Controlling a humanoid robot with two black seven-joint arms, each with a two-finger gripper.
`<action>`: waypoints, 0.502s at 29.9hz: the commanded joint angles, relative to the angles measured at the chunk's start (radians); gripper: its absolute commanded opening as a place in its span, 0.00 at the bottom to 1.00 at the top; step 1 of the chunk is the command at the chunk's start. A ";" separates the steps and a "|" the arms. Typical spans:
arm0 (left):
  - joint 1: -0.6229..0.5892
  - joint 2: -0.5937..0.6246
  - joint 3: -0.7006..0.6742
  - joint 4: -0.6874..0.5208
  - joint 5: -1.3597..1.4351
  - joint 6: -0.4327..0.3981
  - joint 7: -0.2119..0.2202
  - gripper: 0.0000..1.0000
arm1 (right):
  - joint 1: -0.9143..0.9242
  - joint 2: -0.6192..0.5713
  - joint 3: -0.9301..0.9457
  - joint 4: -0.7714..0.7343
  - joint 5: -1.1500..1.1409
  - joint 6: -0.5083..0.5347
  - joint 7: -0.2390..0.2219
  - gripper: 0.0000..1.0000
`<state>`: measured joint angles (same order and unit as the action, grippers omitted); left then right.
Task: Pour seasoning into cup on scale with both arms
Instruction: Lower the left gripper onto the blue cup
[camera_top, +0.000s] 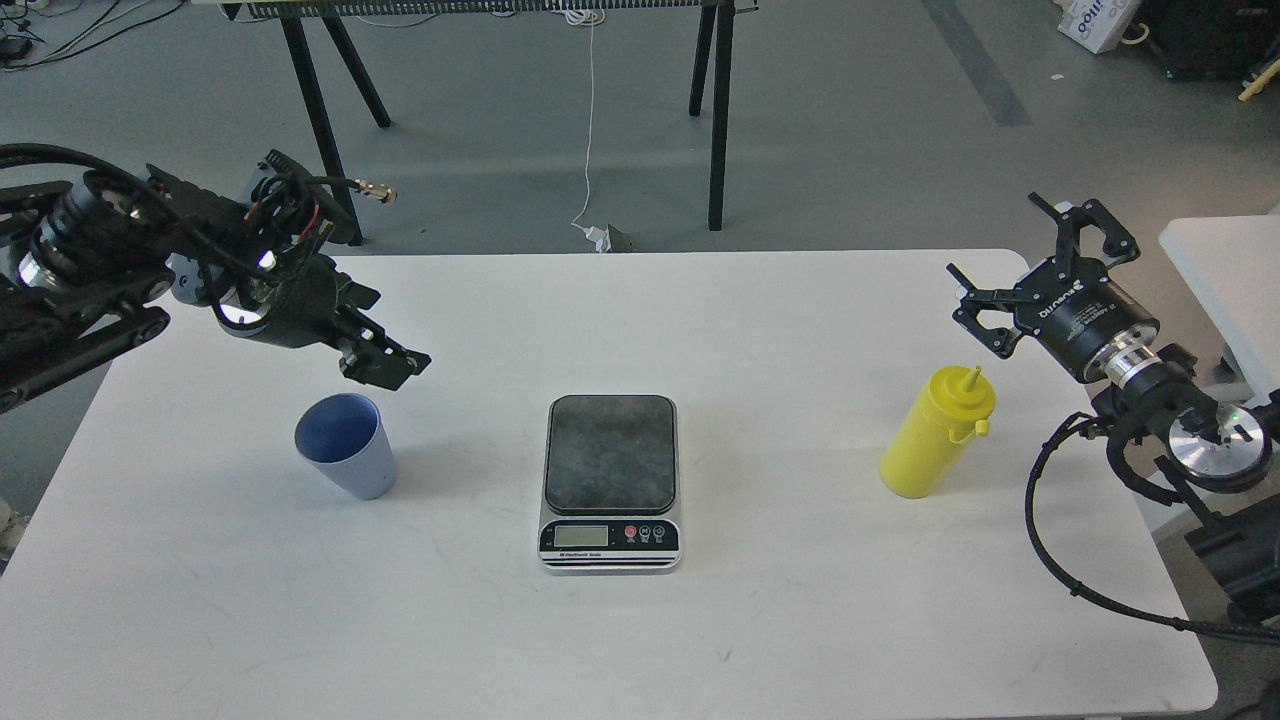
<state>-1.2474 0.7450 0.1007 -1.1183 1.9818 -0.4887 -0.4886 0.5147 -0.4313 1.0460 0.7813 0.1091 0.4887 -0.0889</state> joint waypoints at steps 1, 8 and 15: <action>0.032 -0.001 0.007 0.011 0.002 0.000 0.000 0.99 | -0.001 0.000 -0.001 -0.001 0.000 0.000 0.000 0.99; 0.045 0.001 0.008 0.038 0.038 0.000 0.000 0.98 | -0.002 -0.001 -0.001 -0.001 0.000 0.000 0.000 0.99; 0.072 0.001 0.008 0.067 0.040 0.000 0.000 0.97 | -0.005 -0.001 -0.001 -0.001 0.000 0.000 0.000 0.99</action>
<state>-1.1894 0.7455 0.1092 -1.0650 2.0204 -0.4886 -0.4886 0.5122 -0.4325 1.0446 0.7807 0.1089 0.4887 -0.0891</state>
